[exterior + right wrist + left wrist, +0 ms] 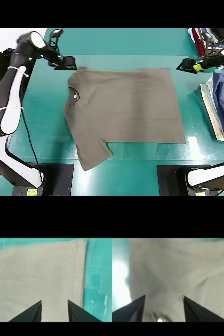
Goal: Fold the shirts.
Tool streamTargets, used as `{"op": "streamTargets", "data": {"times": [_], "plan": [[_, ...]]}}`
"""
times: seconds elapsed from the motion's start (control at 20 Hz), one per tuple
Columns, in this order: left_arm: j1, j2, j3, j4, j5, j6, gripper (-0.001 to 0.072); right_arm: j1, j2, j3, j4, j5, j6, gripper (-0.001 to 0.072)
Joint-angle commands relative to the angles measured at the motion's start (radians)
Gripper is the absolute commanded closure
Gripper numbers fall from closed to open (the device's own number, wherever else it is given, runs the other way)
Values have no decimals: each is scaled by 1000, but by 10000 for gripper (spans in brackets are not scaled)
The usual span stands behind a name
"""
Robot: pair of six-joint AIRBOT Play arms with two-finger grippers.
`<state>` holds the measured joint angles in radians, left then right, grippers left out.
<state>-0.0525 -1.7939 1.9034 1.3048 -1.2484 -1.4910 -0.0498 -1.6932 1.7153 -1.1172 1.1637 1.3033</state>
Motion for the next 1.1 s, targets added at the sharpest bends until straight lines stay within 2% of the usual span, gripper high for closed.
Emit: {"op": "streamTargets", "data": {"times": [0.0,0.15,0.4,0.6,0.75,0.95,1.0,1.05], "plan": [[66,58,-1,0,-224,-1,156,-47,74,-5,0,99,-4,340],[105,217,-202,2,-206,-2,156,-100,219,-170,0,121,-23,339],[107,549,-792,-41,-91,-15,155,-150,430,-438,1,197,-44,339],[107,773,-1206,-214,48,-31,155,-150,544,-577,0,193,-71,339],[107,831,-1376,-295,96,-27,155,-150,599,-642,1,193,-71,339],[107,830,-1448,-345,188,12,157,-150,646,-679,0,199,-71,339],[98,829,-1450,-367,209,36,200,-150,654,-678,0,201,-71,339],[75,829,-1451,-371,229,52,351,-150,661,-678,-1,202,-71,339]]}}
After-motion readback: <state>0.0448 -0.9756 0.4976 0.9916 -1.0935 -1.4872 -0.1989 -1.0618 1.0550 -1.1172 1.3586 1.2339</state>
